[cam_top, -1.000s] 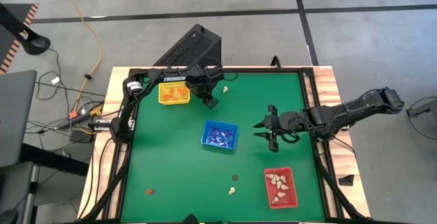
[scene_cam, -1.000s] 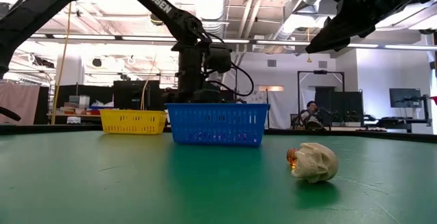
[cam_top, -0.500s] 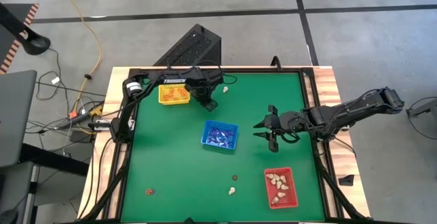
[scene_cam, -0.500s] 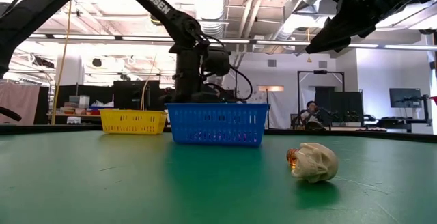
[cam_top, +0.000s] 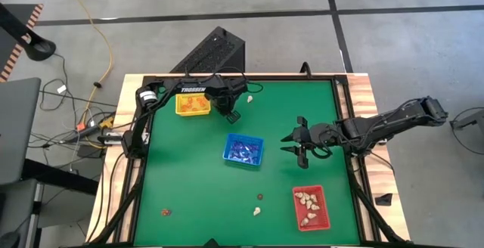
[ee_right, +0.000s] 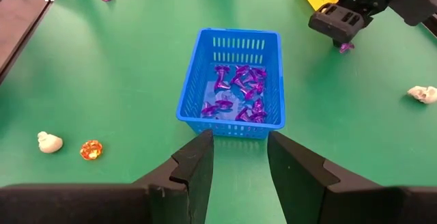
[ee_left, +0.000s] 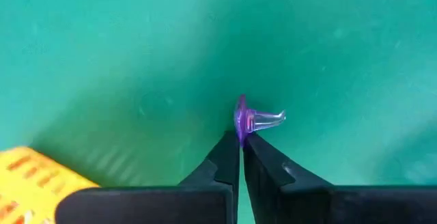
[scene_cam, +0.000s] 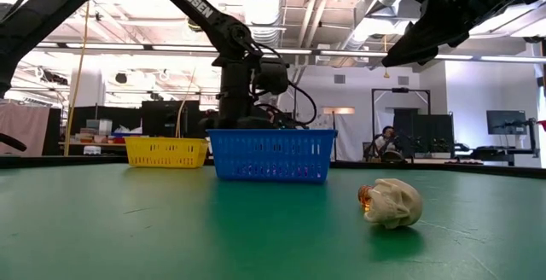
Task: Sort Halloween decoration
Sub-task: Put the witch hat toy into the blue bin
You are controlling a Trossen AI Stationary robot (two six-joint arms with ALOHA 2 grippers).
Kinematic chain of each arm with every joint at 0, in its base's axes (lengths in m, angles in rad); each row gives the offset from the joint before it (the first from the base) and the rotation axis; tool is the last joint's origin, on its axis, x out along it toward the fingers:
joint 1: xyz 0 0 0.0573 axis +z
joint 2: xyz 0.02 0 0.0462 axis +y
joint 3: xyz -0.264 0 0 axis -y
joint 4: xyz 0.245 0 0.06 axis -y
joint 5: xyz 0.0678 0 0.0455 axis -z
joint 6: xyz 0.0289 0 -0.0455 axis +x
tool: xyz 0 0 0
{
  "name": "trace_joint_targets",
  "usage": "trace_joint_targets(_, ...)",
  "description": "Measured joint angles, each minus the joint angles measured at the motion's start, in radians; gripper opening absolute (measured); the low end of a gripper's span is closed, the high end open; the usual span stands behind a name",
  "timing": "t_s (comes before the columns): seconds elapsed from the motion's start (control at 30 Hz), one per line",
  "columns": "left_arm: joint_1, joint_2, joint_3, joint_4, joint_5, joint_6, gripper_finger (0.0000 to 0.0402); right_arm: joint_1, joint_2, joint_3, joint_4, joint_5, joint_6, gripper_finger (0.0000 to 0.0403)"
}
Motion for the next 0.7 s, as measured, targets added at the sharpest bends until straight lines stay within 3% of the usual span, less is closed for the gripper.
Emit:
trace_joint_targets(0.37,-0.068,-0.011,0.168,-0.080,0.010,0.106,0.0001,0.000,0.000,0.000,0.000,0.000,0.000,0.0169)
trace_joint_targets(0.7,-0.345,-0.232,0.146,-0.080,-0.038,0.145,0.0000,0.000,0.002,0.000,0.019,0.003,-0.007,0.0169)
